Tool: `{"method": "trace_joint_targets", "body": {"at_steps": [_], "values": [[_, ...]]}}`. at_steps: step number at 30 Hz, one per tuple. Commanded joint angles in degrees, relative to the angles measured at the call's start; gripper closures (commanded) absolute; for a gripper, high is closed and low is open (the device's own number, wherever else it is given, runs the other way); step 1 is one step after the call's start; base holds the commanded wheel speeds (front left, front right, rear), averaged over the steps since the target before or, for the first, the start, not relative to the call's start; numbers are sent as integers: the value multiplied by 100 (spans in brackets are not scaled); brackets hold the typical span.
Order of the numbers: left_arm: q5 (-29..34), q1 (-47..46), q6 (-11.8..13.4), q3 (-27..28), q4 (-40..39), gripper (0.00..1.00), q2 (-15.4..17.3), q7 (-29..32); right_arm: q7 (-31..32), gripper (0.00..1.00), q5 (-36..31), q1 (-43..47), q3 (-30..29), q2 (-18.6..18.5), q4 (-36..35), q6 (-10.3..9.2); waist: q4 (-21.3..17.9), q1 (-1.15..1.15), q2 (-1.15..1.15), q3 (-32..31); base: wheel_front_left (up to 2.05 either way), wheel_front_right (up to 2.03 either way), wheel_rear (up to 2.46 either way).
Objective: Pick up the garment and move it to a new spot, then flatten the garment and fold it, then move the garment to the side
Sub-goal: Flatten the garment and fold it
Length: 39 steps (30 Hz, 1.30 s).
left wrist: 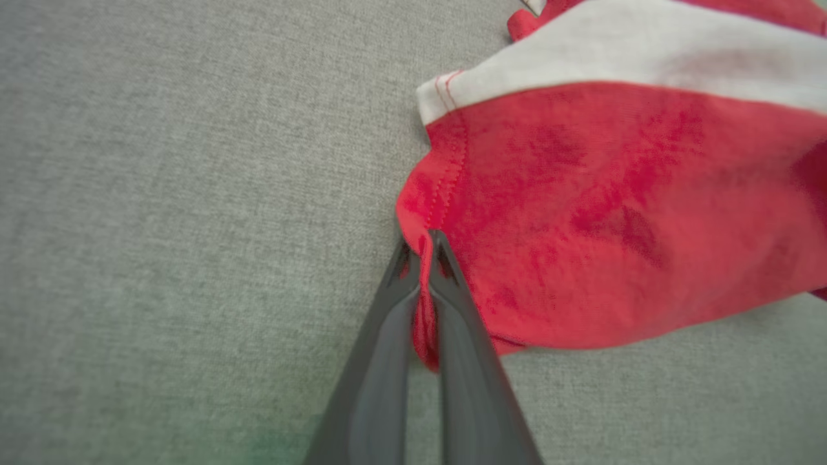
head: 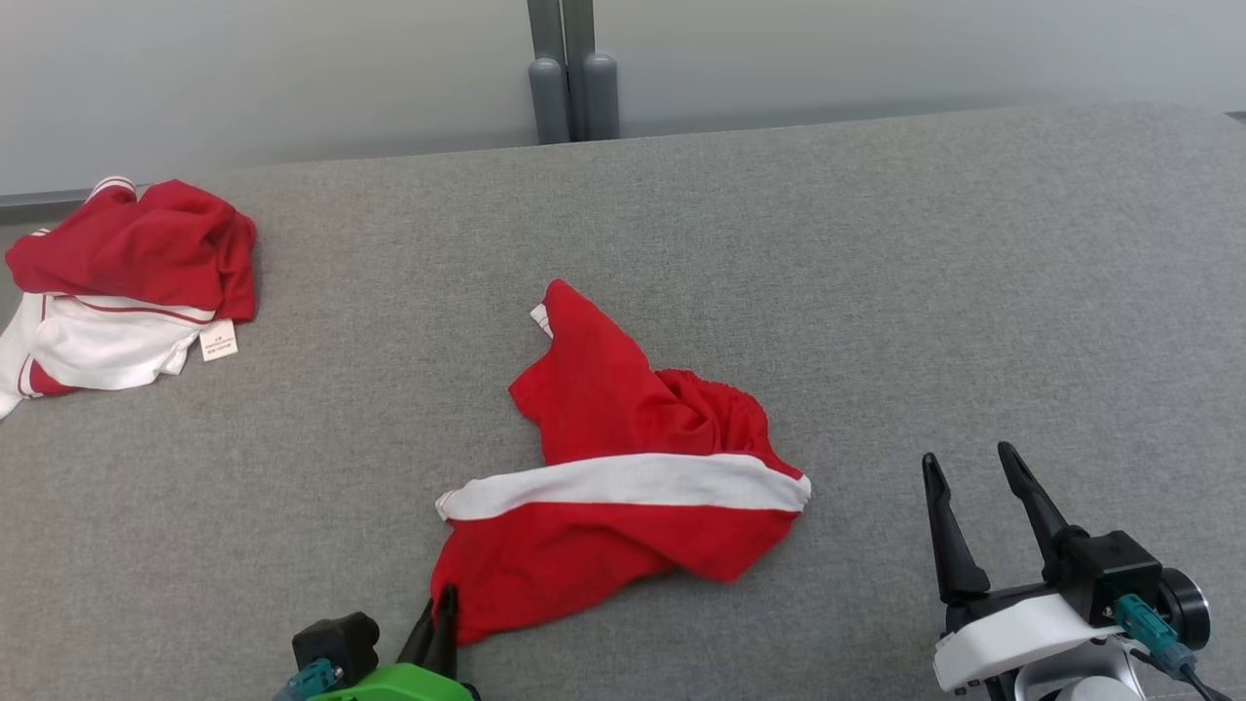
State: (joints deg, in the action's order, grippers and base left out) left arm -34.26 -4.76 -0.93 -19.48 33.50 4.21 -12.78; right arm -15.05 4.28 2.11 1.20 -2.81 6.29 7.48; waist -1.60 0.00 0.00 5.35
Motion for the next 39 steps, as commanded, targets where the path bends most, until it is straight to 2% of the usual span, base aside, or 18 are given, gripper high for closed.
{"method": "trace_joint_targets", "body": {"at_steps": [1,2,12,23,39], "values": [[9,-53,14,31,33,16,9,-53,-20,0,-34,76,-15,-15,20,2,9,0,0,-6,0,0,0],[15,-61,20,45,58,0,8,-83,-20,0,-38,78,-22,-15,20,2,16,0,0,-10,0,0,0],[112,66,116,315,-180,0,131,-224,-20,0,10,33,-77,-15,17,2,98,0,0,-90,0,0,0],[531,232,235,631,-1168,0,194,-242,-20,0,-19,-65,-153,-15,-32,2,183,0,0,-402,0,0,0],[926,568,247,868,-1933,0,24,-238,-20,0,131,-159,-34,-15,-73,2,224,0,0,-663,0,0,0]]}}
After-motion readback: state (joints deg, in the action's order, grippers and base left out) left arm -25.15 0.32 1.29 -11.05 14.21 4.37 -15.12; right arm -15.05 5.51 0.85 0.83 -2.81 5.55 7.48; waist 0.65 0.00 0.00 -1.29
